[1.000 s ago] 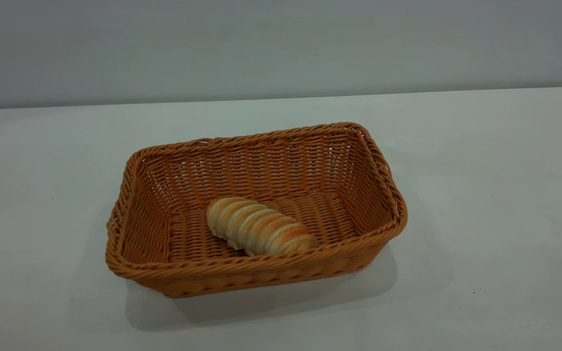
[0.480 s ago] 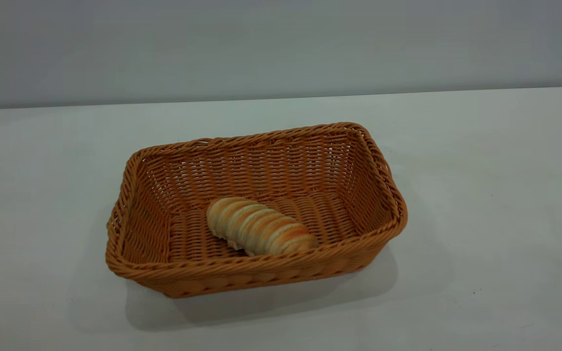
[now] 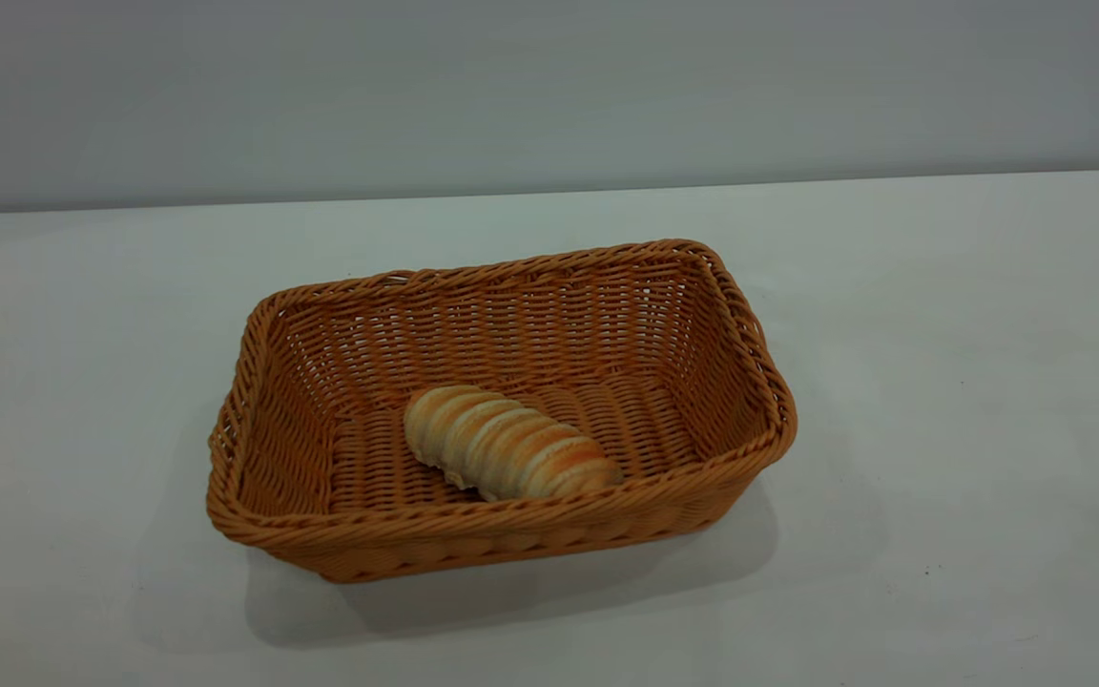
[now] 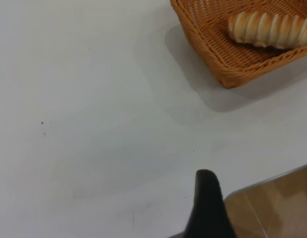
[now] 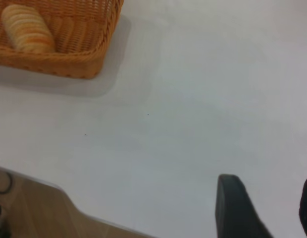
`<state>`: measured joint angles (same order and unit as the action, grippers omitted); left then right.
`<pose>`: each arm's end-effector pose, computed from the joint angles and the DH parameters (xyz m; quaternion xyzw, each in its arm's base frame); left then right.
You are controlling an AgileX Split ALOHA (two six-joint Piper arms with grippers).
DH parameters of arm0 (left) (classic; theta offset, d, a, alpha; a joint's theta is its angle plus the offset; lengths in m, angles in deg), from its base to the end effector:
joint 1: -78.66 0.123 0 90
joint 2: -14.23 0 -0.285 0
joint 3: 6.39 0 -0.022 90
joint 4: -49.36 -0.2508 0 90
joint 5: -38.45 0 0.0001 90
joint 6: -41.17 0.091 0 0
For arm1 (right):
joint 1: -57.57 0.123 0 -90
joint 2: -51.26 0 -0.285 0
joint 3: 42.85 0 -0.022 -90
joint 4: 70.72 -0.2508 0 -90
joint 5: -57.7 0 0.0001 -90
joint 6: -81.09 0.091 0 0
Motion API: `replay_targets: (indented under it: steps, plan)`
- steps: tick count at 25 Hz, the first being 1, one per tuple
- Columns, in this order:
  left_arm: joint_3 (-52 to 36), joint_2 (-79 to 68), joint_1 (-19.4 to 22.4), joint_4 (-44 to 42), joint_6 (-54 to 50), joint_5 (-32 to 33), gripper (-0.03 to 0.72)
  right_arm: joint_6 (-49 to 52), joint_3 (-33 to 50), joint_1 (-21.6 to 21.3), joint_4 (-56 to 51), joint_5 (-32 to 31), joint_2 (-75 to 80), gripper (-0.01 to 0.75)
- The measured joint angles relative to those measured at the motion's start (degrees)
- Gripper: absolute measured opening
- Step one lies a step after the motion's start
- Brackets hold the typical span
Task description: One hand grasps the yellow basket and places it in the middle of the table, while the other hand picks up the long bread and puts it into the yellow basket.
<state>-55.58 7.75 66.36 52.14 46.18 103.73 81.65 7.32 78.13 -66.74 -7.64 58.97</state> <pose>-0.0112 -0.0017 0.2680 0.1329 0.8597 -0.0554 0.4901 -0.0034 -0.0074 0.2634 -0.1504 0.8662 0.0530 0.4735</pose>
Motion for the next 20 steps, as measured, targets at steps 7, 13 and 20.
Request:
replay_targets:
  steps: [7,13,20]
  plan:
    - [0.0,0.0,0.0,0.0,0.0,0.0,0.584,0.0,0.0,0.0,-0.11,0.0,0.0,0.358]
    - [0.0,0.0,0.31,0.0,0.0,0.0,0.584,0.0,0.0,0.0,-0.11,0.05,0.0,0.358]
    - [0.0,0.0,7.43,0.0,0.0,0.0,0.584,0.0,0.0,-7.51,-0.23,0.05,-0.02,0.358]
